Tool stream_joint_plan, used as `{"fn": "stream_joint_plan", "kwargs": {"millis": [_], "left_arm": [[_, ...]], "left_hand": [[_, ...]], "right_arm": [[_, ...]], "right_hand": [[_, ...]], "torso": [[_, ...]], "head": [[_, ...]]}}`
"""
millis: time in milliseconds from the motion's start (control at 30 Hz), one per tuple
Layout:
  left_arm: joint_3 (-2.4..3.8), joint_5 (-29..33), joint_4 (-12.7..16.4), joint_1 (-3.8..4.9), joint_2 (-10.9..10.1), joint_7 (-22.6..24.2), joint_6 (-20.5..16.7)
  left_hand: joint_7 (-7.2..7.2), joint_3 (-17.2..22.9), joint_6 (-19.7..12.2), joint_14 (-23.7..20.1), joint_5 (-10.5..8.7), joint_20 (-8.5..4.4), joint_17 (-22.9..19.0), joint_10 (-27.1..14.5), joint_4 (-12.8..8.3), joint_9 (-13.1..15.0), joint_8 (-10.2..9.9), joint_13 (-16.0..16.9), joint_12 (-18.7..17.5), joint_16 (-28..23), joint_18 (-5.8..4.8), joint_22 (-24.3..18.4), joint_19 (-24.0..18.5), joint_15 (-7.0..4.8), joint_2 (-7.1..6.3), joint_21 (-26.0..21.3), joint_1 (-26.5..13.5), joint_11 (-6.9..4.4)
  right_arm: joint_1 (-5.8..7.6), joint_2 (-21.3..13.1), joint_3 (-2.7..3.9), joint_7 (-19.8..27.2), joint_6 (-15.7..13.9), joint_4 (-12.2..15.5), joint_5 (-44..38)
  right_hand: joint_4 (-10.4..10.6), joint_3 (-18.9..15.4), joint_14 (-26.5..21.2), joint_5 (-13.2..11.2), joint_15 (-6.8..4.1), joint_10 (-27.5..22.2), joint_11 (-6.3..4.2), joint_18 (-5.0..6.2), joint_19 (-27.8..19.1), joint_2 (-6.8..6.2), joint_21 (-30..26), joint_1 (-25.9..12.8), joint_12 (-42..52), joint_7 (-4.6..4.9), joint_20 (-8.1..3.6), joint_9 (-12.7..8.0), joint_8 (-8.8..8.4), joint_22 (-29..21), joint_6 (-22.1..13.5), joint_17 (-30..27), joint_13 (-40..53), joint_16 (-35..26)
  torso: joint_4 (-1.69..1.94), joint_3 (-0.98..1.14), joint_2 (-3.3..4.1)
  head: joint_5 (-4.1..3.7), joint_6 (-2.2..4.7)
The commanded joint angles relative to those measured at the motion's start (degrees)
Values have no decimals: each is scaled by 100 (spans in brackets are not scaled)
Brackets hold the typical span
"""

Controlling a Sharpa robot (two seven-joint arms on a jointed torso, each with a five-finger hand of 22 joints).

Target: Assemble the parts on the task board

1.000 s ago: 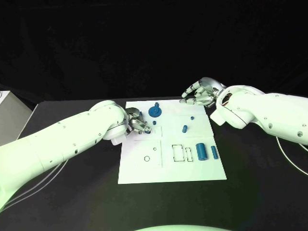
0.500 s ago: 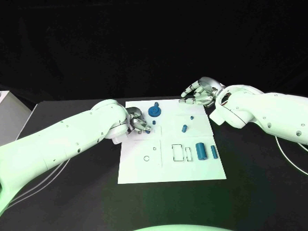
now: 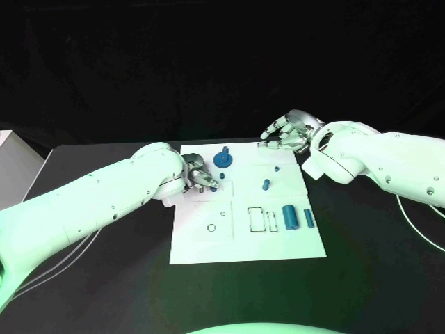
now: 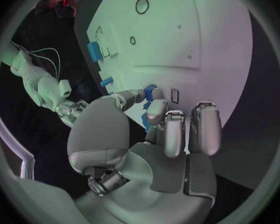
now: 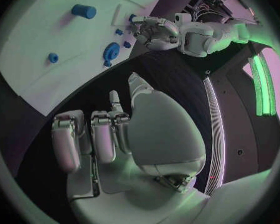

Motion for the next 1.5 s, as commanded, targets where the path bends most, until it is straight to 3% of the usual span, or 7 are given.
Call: {"fn": "stream_joint_plan", "kwargs": {"millis": [33, 467, 567, 933, 1067, 1133, 1500], "left_arm": [[-29, -19, 20, -41, 24, -13, 327], [-34, -113, 22, -42, -9, -26, 419], [-34, -154, 28, -42, -20, -29, 390], [-31, -212, 57, -45, -60, -40, 250], [-30, -228, 69, -45, -76, -51, 231], [-29, -236, 80, -46, -89, -60, 227], [-15, -245, 231, -49, -210, -66, 261]], "left_hand": [[-79, 351, -4, 585, -13, -57, 1508, -20, -428, 4, -42, 4, -27, 21, -111, 28, -3, -43, -34, -8, -9, -45], [-97, -367, 122, 585, -181, -75, 1508, -46, -220, -11, -177, 26, -24, 21, -112, 24, 1, -57, -117, -27, 35, -57], [-97, -665, 159, 585, -637, -74, 1508, -56, -58, -10, -239, 35, -23, 21, -113, 31, 8, -56, -95, -31, 89, -53], [-77, -1264, 209, 585, -1207, -63, 1508, -54, 436, 63, -281, 70, 8, 21, -116, 51, 21, -42, -145, -34, 103, -39], [-77, -1623, 208, 585, -1863, -57, 1508, -53, 806, 131, -283, 84, 30, 21, -117, 68, 29, -40, -95, -33, 230, -29], [-71, -1720, 214, 585, -2036, -57, 1508, -67, 850, 156, -268, 56, 16, 21, -119, 76, 33, -35, -68, -30, 243, -31], [-66, -1926, 202, 585, -2103, -53, 1508, -83, 869, 193, -250, 32, 10, 21, -120, 87, 38, -31, -51, -27, 148, -26]], "right_arm": [[-4, -2, 1, 24, 70, 0, -48], [-7, -9, 0, 31, 66, 0, -48], [-8, -11, 0, 33, 62, 0, -47], [-14, -18, 0, 40, 60, 0, -43], [-17, -21, 0, 41, 62, 3, -42], [-17, -24, 0, 41, 61, 4, -41], [-25, -39, 0, 44, 59, 8, -41]], "right_hand": [[30, 11, 493, 20, 14, 490, 29, -39, 600, -6, 25, -52, -17, 17, 10, 8, 30, 1509, -40, 1127, 1419, -25], [31, 10, 493, 20, 14, 489, 28, -39, 600, -7, 25, -56, -17, 17, 9, 9, 32, 1509, -40, 1125, 1418, -26], [32, 9, 489, 19, 14, 487, 28, -39, 600, -9, 25, -59, -18, 17, 9, 9, 33, 1509, -40, 1111, 1417, -32], [33, 8, 489, 18, 14, 478, 28, -39, 600, -10, 25, -63, -26, 17, 9, 9, 34, 1509, -40, 1109, 1409, -33], [33, 8, 489, 18, 14, 478, 28, -39, 600, -10, 25, -63, -26, 17, 9, 9, 34, 1509, -40, 1109, 1409, -33], [37, 5, 487, 16, 13, 476, 28, -38, 599, -11, 24, -73, -27, 17, 9, 10, 37, 1508, -40, 1102, 1408, -37], [40, 4, 486, 16, 13, 475, 28, -38, 599, -10, 22, -81, -28, 16, 8, 11, 38, 1506, -41, 1099, 1406, -39]], "torso": [[1, -1, -2], [3, 0, -1], [-3, 0, 0], [1, 1, 1], [2, 1, 0], [1, 1, 0], [1, -6, -1]], "head": [[-5, -7], [-10, -17], [-11, -18], [-22, -15], [-20, -13], [-24, -15], [-26, -1]]}}
